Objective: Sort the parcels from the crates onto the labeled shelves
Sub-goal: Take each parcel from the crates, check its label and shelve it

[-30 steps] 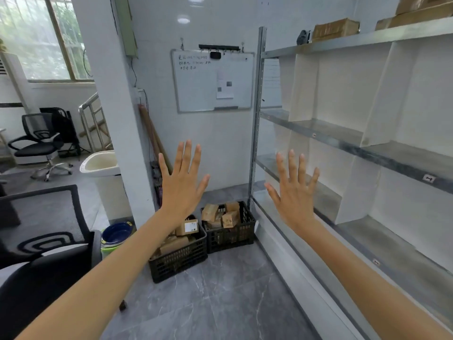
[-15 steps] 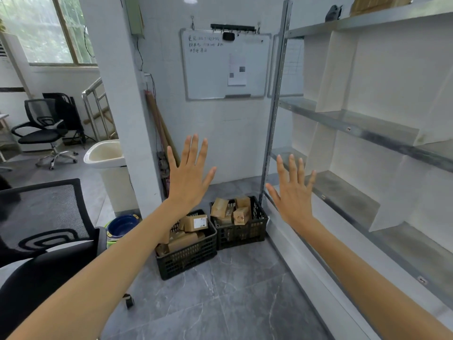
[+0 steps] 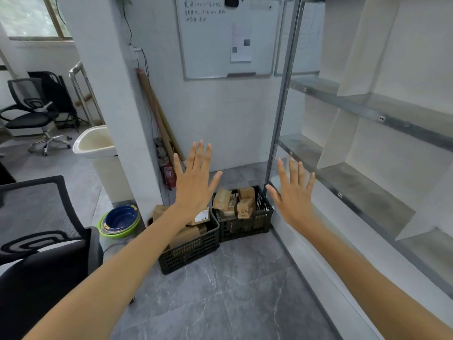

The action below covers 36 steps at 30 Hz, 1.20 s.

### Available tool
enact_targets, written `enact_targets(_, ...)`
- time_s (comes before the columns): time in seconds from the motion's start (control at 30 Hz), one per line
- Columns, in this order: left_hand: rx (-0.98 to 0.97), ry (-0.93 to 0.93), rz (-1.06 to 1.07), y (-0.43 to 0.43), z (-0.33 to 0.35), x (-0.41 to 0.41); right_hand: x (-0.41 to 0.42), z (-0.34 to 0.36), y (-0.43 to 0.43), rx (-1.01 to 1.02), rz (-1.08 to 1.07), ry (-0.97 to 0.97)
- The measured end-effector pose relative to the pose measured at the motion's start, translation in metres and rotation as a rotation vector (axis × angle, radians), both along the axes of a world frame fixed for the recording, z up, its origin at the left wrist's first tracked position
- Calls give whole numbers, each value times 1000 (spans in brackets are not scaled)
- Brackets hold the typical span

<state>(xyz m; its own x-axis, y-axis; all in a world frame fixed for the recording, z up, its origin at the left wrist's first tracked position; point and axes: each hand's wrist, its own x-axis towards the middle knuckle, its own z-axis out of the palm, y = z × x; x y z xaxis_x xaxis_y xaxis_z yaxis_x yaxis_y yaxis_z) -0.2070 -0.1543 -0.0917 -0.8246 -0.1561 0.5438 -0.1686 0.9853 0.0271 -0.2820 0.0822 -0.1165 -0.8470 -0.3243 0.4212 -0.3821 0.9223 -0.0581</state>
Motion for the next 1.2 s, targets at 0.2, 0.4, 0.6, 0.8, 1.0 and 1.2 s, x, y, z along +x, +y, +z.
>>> enact_targets(0.2, 22, 4, -17, -3, -15, -86, -91, -27, -16, 6, 16, -50)
enact_targets(0.4, 34, -95, 7, -11, -37, -177, -184, -49, -26, 11, 27, -130)
enact_targets(0.6, 56, -137, 25, -18, -58, -250, -252, -69, -28, 34, 34, -220)
enact_targets(0.8, 70, -210, 24, -37, -81, -313, -316, -92, -45, 34, 38, -280)
enact_targets(1.0, 60, -298, 8, -70, -112, -389, -380, -123, -83, 36, 12, -323)
enact_targets(1.2, 84, -392, -26, -111, -146, -464, -440, -155, -120, 56, -44, -421)
